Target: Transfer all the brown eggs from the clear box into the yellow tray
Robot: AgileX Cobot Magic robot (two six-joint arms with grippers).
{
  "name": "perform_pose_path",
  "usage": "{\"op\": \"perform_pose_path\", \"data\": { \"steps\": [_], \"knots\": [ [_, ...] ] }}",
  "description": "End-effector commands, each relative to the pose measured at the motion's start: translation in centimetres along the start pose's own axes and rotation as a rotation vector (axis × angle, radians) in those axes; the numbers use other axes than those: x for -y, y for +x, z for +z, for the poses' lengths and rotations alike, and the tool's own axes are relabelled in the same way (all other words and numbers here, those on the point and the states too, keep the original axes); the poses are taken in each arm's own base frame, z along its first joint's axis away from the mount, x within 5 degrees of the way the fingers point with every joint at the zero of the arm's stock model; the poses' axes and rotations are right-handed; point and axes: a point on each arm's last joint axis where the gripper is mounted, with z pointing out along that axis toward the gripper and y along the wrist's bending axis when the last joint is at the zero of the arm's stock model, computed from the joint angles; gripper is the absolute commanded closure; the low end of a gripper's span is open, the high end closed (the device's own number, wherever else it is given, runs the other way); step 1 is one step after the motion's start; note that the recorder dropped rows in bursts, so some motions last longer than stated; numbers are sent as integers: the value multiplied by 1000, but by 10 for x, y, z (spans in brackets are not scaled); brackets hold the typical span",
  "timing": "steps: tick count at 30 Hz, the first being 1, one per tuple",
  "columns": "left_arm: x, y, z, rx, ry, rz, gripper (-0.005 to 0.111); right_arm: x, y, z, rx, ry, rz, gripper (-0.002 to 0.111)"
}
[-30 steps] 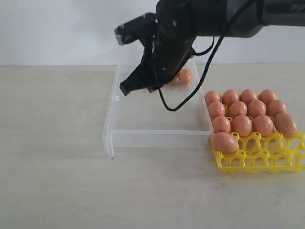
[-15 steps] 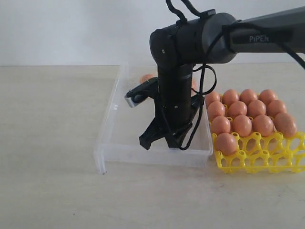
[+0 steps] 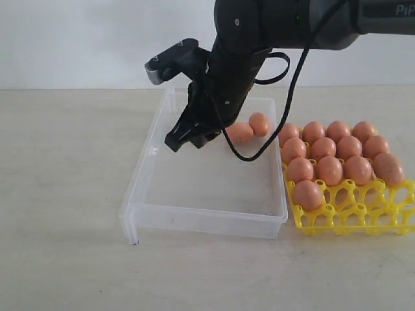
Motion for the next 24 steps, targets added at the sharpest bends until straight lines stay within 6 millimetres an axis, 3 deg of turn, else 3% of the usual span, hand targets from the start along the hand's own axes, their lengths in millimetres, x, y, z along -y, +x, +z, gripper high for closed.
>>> {"op": "perform_pose_path", "data": {
  "steps": [1, 4, 7, 9, 11, 17, 19, 24],
  "knots": [
    [0, 1, 0, 1, -3, -1, 103, 16, -13, -7, 145, 162, -51, 60],
    [0, 1, 0, 1, -3, -1, 103, 34, -16, -7, 204, 277, -15, 50],
    [0, 1, 0, 1, -3, -1, 103, 62, -8, 2, 199, 288, 241, 50],
    [0, 1, 0, 1, -3, -1, 103, 82, 4, 11, 124, 277, 383, 50],
    [0, 1, 0, 1, -3, -1, 103, 93, 16, 19, -1, 256, 405, 50],
    [0, 1, 0, 1, -3, -1, 103, 98, 41, 27, -347, 140, 36, 50],
    [0, 1, 0, 1, -3, -1, 103, 97, 41, 26, -365, 97, -148, 50],
    [0, 1, 0, 1, -3, -1, 103, 93, 35, 20, -302, 55, -225, 50]
  ]
}}
